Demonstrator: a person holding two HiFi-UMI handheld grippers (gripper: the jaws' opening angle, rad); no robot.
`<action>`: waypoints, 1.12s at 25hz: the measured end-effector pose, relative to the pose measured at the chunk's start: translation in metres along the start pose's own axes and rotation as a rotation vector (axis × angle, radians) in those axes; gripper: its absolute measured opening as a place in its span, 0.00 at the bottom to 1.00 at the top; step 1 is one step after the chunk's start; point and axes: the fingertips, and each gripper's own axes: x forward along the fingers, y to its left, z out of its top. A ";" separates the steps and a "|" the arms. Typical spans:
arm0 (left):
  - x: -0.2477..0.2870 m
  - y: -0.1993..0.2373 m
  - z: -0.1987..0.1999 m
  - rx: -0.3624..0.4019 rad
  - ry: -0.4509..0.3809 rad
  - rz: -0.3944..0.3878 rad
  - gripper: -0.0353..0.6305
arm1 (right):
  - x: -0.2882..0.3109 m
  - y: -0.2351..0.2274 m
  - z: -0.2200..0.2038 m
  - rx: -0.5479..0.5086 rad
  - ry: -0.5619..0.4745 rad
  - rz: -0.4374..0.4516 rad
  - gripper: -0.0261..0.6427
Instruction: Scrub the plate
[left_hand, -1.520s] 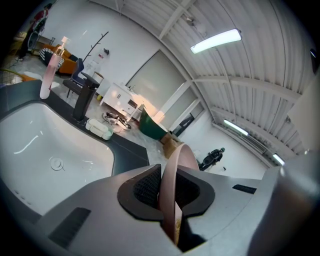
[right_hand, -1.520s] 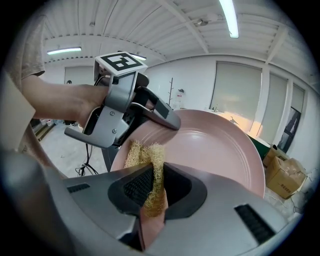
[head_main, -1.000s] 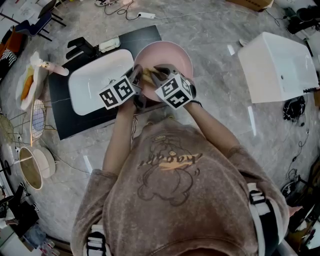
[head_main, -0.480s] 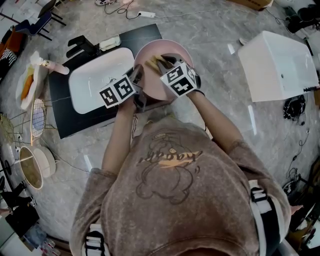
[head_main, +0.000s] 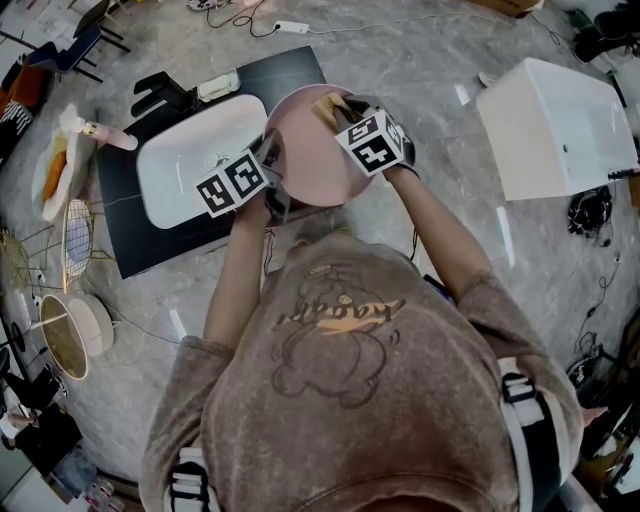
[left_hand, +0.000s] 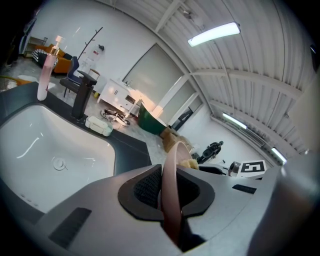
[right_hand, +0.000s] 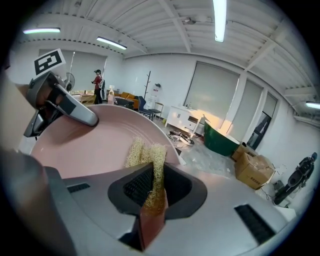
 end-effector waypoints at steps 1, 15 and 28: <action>0.000 0.002 0.001 -0.001 -0.008 0.011 0.11 | 0.000 -0.001 -0.004 0.002 0.008 -0.002 0.12; 0.000 0.023 0.015 -0.071 -0.078 0.080 0.12 | -0.009 0.018 -0.044 0.010 0.082 0.050 0.12; 0.009 0.031 0.006 -0.139 -0.066 0.094 0.12 | -0.028 0.071 -0.066 0.023 0.092 0.156 0.12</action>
